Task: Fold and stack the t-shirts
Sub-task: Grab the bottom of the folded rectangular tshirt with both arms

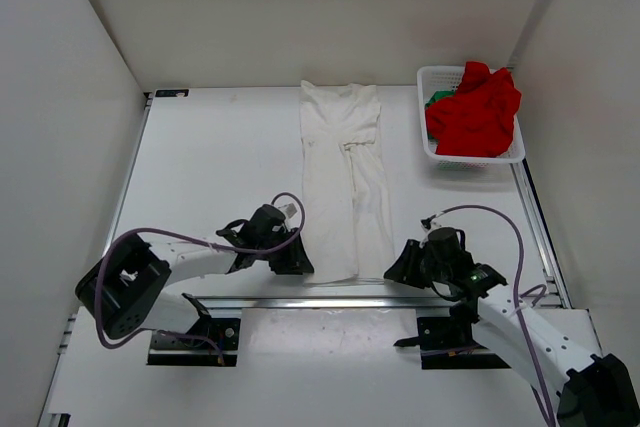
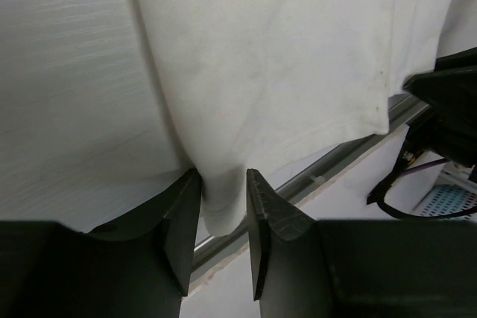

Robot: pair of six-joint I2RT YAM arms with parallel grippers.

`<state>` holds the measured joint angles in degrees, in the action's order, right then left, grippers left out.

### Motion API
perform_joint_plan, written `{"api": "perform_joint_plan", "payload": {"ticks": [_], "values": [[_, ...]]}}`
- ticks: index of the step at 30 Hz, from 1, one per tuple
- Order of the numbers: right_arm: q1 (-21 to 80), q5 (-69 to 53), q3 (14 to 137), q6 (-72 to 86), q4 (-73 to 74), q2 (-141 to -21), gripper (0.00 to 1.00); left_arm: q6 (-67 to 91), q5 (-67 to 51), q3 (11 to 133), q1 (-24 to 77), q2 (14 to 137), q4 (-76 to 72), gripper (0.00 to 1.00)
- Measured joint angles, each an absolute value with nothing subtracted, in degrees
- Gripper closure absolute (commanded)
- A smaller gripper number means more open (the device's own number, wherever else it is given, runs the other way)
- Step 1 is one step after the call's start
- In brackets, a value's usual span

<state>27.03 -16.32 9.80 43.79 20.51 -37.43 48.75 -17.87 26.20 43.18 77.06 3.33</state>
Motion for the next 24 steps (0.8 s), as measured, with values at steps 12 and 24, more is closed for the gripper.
{"api": "perform_joint_plan", "payload": {"ticks": [12,24], "values": [[30.3,-15.8,9.0,47.3,23.8,-35.4,1.00,50.0,-21.0,26.2,46.7,79.9,1.8,0.98],[48.6,-10.4,19.7,54.5,35.8,-32.6,1.00,52.4,-23.4,18.3,43.5,52.6,16.3,1.00]]}}
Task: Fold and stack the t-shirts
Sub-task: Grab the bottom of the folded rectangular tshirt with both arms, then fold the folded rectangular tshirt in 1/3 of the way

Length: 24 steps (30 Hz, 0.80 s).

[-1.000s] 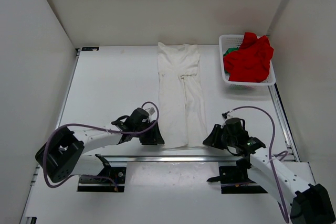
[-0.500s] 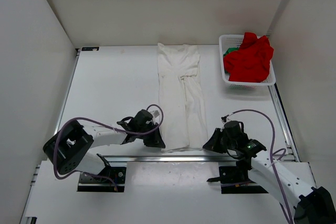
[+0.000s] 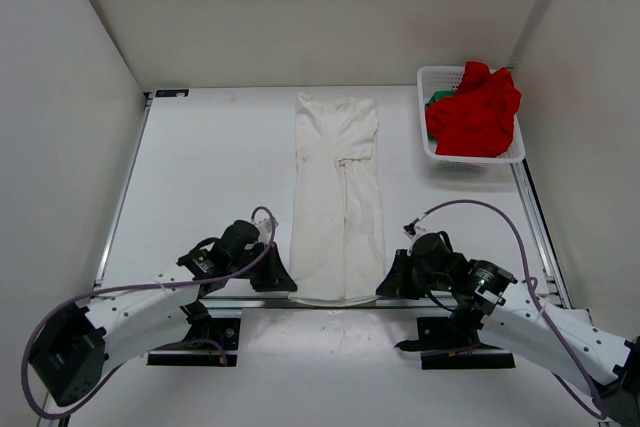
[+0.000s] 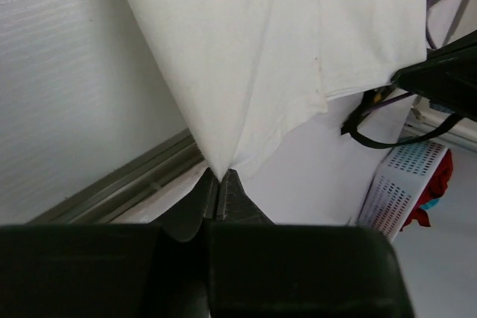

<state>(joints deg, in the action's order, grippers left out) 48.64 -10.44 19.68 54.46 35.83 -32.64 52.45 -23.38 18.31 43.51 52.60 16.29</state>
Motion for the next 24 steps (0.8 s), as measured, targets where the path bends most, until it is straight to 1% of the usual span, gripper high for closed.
{"api": "perform_joint_plan", "payload": {"ticks": [2,4,6,8,11,13,18,24], "values": [[50.7,-9.2,21.7,54.9,36.2,-33.5,0.99,52.6,-23.6,18.5,42.5,50.1,17.7,1.00],[50.0,-9.1,24.2,52.8,37.1,-36.4,1.00,52.4,-24.1,19.6,41.0,49.7,19.4,1.00],[44.0,-10.7,26.9,49.1,36.7,-40.6,1.00,51.4,-24.8,22.3,37.9,51.0,21.1,1.00],[34.4,-13.0,29.8,44.3,34.4,-44.8,1.00,49.9,-25.0,26.6,33.8,54.0,21.4,1.00],[23.0,-16.4,35.1,37.1,31.0,-53.5,1.00,47.9,-24.9,34.8,28.5,61.0,19.4,1.00],[19.6,-17.9,40.5,33.2,30.1,-60.2,1.00,47.1,-24.8,40.4,26.3,66.7,17.0,1.00],[16.0,-19.9,52.3,27.0,24.9,-74.9,0.99,45.3,-22.9,52.8,22.9,82.7,13.2,1.00],[11.5,-22.8,63.3,25.2,19.3,-92.0,1.00,44.7,-20.9,64.3,19.8,98.9,11.6,1.00]]}}
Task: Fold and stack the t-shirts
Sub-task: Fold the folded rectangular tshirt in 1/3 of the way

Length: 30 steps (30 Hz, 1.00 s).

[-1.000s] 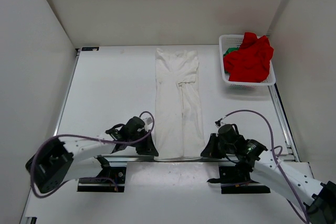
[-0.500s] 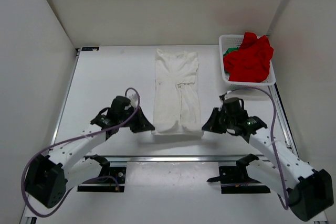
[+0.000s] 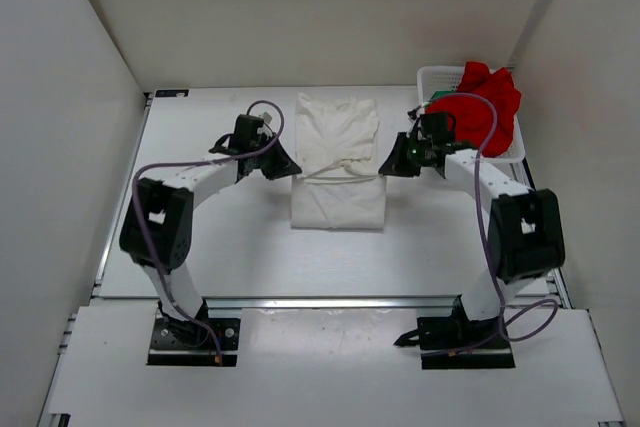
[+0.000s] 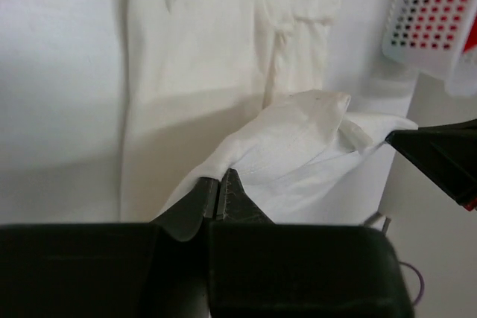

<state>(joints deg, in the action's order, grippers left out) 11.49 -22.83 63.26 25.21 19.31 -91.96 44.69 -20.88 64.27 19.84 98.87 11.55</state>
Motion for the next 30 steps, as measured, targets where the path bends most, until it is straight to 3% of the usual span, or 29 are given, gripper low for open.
{"api": "perform_joint_plan", "payload": {"ticks": [3,5,7,9,11,13,15,17,19,21,24,30], "values": [[10.5,-23.7,68.8,24.8,18.3,-100.2,1.00,44.6,-20.2,70.1,18.8,106.3,11.0,0.96],[10.3,-24.1,71.8,24.4,18.0,-104.8,1.00,44.9,-20.1,71.9,18.3,109.9,10.1,0.79],[10.0,-24.1,73.5,24.4,17.5,-108.1,0.96,45.3,-20.1,72.4,17.8,112.3,9.5,0.68],[9.8,-24.3,74.4,24.6,17.4,-109.9,0.83,45.9,-20.3,72.5,17.4,113.5,9.0,0.54],[9.3,-24.6,74.8,24.8,17.1,-110.5,0.71,46.9,-20.4,72.4,16.9,113.4,8.0,0.50],[8.9,-24.5,75.5,24.7,17.1,-110.3,0.57,47.5,-20.3,71.5,16.6,111.6,6.0,0.51],[8.9,-24.0,75.6,24.3,16.6,-109.3,0.52,48.1,-20.2,69.5,16.6,108.5,3.9,0.51],[9.0,-22.8,74.2,24.2,15.7,-106.6,0.57,48.3,-19.9,65.5,17.0,103.4,1.5,0.52],[9.8,-21.3,69.7,24.0,13.3,-101.3,0.89,48.4,-19.1,60.8,19.0,98.0,-0.9,0.54],[11.6,-20.6,65.0,24.4,10.9,-96.1,0.99,48.7,-18.8,56.3,22.5,94.3,-4.3,0.55],[16.5,-21.4,62.4,24.4,8.0,-94.0,1.00,49.2,-19.3,49.6,27.2,92.9,-8.0,0.58],[26.4,-21.3,65.3,23.5,6.1,-103.4,1.00,50.6,-19.8,40.4,26.7,95.8,-9.6,0.58]]}}
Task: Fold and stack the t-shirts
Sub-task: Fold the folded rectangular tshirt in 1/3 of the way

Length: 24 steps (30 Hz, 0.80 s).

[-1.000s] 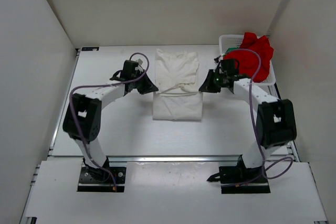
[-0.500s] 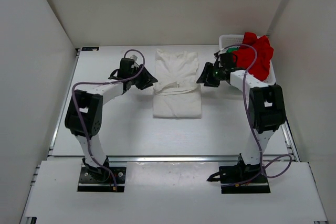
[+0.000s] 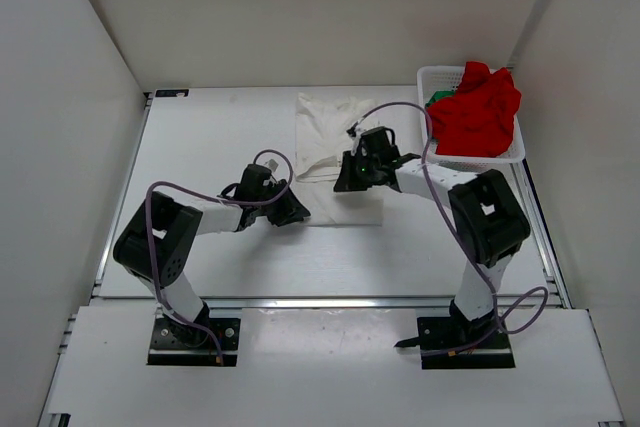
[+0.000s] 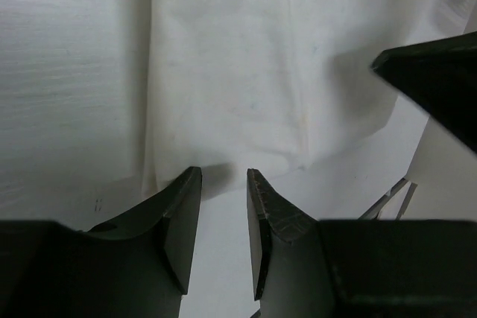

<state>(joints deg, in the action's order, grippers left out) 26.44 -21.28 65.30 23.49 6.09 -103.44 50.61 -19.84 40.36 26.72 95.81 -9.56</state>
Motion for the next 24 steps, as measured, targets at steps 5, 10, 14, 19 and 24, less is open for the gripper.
{"api": "perform_joint_plan", "payload": {"ticks": [5,10,14,19,24], "values": [[29.7,-20.5,66.9,23.1,6.0,-108.9,0.99,51.1,-20.0,39.0,26.5,95.8,-12.1,0.58],[29.1,-17.5,70.8,22.4,5.1,-113.6,1.00,51.0,-20.2,37.4,26.6,95.8,-14.3,0.58],[29.1,-15.7,71.9,22.5,4.1,-115.3,1.00,50.9,-20.4,36.5,26.6,95.8,-15.6,0.58],[29.3,-10.7,73.1,22.5,0.1,-116.8,1.00,50.6,-20.7,35.9,26.3,95.7,-16.6,0.58],[27.2,-7.5,87.0,23.0,1.1,-124.9,1.00,50.4,-20.7,35.4,26.4,94.9,-16.1,0.58]]}}
